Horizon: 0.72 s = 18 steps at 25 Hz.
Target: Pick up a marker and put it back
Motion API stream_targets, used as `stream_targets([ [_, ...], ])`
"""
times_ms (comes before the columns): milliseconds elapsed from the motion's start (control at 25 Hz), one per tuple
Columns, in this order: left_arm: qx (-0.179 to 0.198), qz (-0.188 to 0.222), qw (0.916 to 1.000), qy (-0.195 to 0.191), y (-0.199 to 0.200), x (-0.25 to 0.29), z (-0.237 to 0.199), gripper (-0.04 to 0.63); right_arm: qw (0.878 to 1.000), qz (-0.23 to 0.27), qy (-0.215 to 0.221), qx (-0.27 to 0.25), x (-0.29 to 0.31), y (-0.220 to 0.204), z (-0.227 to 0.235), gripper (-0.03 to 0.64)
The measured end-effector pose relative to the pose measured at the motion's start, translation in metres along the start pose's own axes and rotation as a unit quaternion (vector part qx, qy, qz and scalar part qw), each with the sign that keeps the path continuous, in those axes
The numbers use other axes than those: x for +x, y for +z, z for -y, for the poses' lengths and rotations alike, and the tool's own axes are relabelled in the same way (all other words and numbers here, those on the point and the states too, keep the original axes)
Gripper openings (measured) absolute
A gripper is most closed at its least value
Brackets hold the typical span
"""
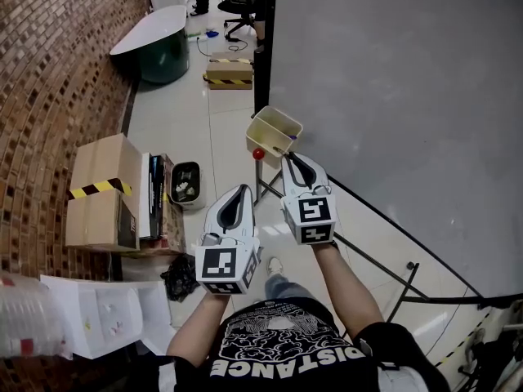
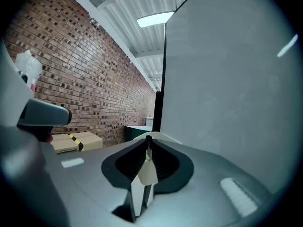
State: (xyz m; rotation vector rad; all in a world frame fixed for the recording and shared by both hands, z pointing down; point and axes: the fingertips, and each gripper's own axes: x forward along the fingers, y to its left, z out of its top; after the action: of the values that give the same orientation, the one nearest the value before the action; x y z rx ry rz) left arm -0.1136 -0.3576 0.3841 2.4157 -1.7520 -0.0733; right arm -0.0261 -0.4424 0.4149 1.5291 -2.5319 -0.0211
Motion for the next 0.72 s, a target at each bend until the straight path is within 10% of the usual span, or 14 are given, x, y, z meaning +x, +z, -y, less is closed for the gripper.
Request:
stream_targets([
  [720,0.003,-0.008,1.0,-0.004,-0.004,0.007,0.001,0.006,1.0,-0.027,0.004,-0.004,0.028,-0.028,-0.002,0.035],
])
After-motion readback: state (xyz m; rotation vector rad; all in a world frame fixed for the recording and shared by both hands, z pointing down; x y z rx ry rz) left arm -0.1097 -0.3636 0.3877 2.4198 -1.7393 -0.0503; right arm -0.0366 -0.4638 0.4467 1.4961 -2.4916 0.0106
